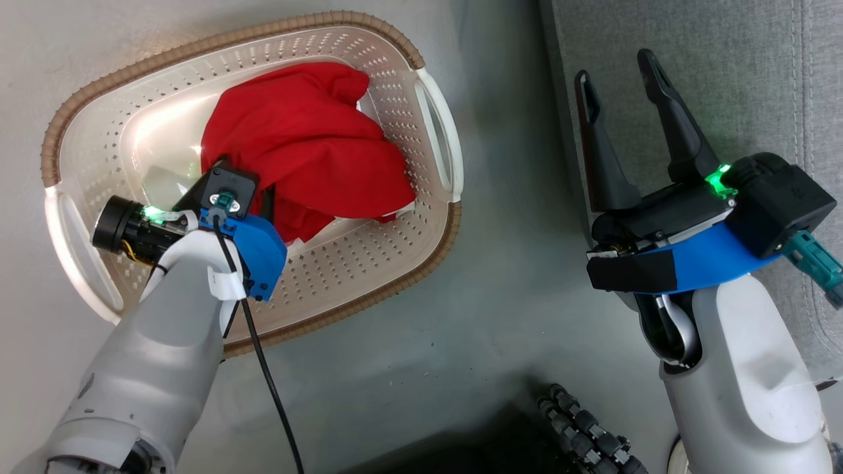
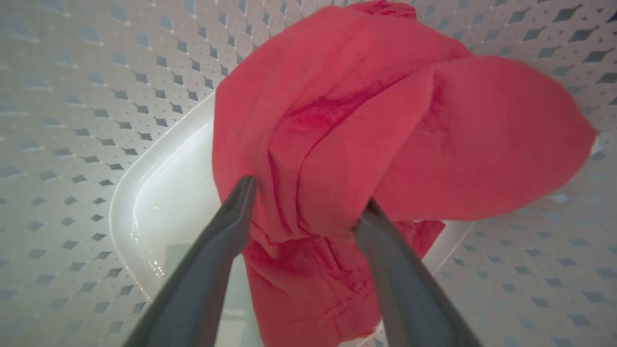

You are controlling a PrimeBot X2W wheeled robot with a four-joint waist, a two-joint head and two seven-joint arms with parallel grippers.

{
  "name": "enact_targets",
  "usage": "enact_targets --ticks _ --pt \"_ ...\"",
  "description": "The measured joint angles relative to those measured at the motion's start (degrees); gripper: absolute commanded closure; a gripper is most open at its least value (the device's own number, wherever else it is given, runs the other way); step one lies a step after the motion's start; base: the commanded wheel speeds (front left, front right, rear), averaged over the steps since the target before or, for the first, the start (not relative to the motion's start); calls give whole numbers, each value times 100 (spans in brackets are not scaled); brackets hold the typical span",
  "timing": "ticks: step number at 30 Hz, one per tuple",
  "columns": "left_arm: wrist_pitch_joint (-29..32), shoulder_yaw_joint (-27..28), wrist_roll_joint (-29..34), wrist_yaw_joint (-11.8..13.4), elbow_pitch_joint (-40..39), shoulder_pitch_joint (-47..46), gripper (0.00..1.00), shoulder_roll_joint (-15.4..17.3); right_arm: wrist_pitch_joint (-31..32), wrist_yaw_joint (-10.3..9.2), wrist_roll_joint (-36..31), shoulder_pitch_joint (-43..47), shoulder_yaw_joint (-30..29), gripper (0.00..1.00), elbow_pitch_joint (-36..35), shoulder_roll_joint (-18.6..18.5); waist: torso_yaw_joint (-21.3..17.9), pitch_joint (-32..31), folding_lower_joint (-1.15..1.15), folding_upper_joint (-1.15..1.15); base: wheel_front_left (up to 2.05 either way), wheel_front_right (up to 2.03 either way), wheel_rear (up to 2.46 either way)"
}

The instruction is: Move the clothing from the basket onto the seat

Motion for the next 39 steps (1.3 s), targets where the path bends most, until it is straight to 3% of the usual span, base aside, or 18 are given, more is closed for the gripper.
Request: enact_targets --ticks 6,7,8,12,31,39 --pt "49 56 -142 64 158 -91 2 -129 -27 0 44 36 -19 0 14 0 -26 -3 0 0 0 0 0" --pt "87 58 -160 64 182 -112 62 -137 -36 0 45 40 -20 0 14 0 -29 -3 0 0 0 0 0" --pt "133 58 -167 60 211 -133 100 -145 -45 0 56 48 -20 0 15 0 -32 -3 0 0 0 0 0" --pt "248 41 -215 -59 272 -157 100 -203 -52 0 70 87 -13 0 33 0 -32 -1 0 0 0 0 0" --pt "191 2 -399 -97 387 -204 100 -227 -98 0 58 1 82 0 178 0 -47 -112 -1 0 0 0 0" --pt "30 -23 -501 -111 407 21 100 -342 -126 0 58 -54 164 0 525 2 -46 -520 0 0 0 0 0"
